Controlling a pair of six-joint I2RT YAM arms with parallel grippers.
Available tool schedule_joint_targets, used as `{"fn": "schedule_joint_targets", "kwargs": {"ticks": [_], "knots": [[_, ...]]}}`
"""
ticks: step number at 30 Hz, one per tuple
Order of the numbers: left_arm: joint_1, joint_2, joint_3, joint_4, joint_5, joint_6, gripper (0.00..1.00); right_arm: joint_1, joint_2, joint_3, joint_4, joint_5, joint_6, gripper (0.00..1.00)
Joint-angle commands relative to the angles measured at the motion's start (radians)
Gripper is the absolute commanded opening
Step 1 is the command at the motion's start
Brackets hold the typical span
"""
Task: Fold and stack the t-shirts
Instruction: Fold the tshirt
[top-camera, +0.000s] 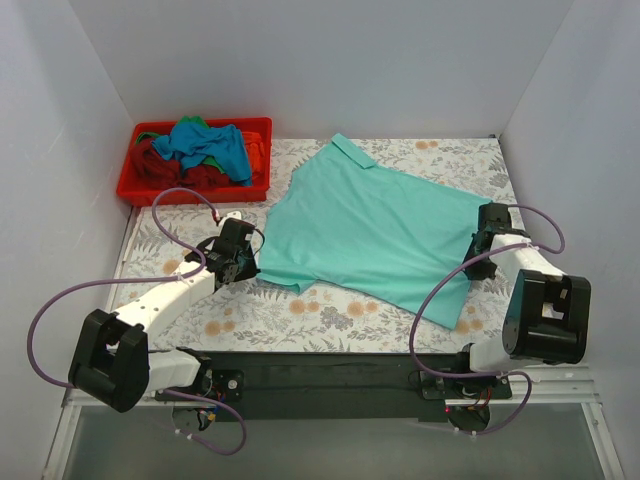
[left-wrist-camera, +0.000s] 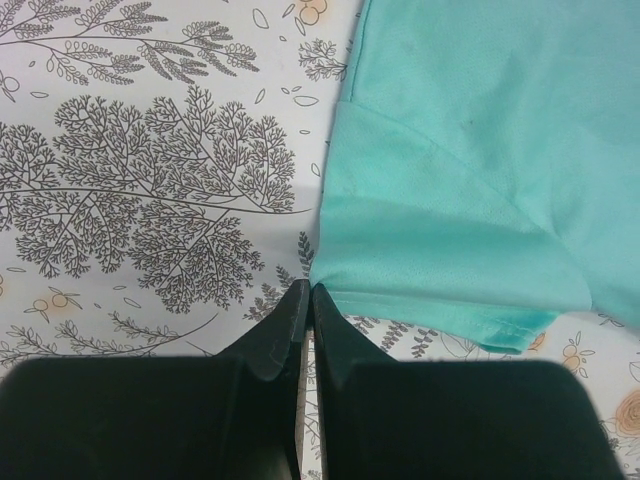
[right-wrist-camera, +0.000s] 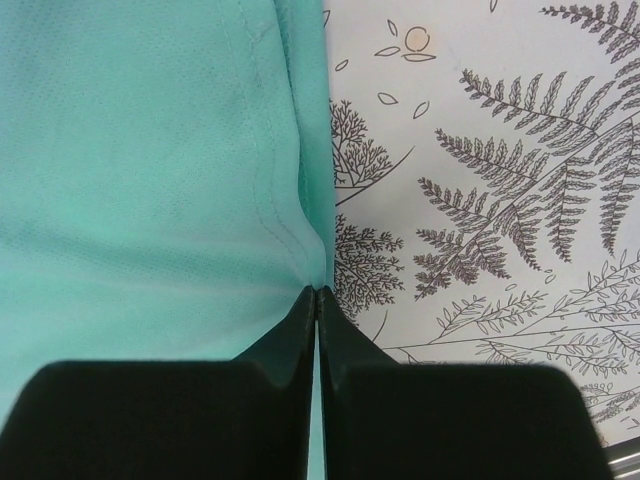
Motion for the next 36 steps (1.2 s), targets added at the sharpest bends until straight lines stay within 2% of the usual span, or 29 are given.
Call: {"fn": "schedule_joint_targets", "kwargs": {"ticks": [1,3,4,8,13,17,23,36], "knots": [[0.006,-0.004,0.029,0.017,0.018,0.015,0.0,-0.008,0.008,0.034,-0.01,0.004,-0.026,0.04],[0.006,0.004,0.027,0.023,0.047,0.018,0.0,-0.008,0.003,0.036,-0.017,-0.005,-0.028,0.25],[0.006,0.004,0.029,0.026,0.053,0.023,0.0,-0.008,-0.009,0.033,-0.028,-0.014,-0.028,0.49],[0.006,0.003,0.024,0.041,0.087,0.029,0.0,-0.008,-0.087,0.04,-0.063,-0.04,-0.026,0.67],[0.006,0.007,0.021,0.06,0.124,0.035,0.0,0.081,-0.227,0.05,-0.06,-0.117,-0.032,0.67],[0.004,0.024,0.021,0.064,0.139,0.037,0.0,0.202,-0.222,0.05,-0.014,-0.174,0.003,0.68],[0.006,0.049,0.023,0.057,0.13,0.034,0.0,0.314,-0.074,0.094,0.055,-0.168,0.024,0.67],[0.007,0.131,0.037,0.05,0.127,0.03,0.0,0.322,0.196,0.226,0.107,-0.117,0.001,0.66]]}}
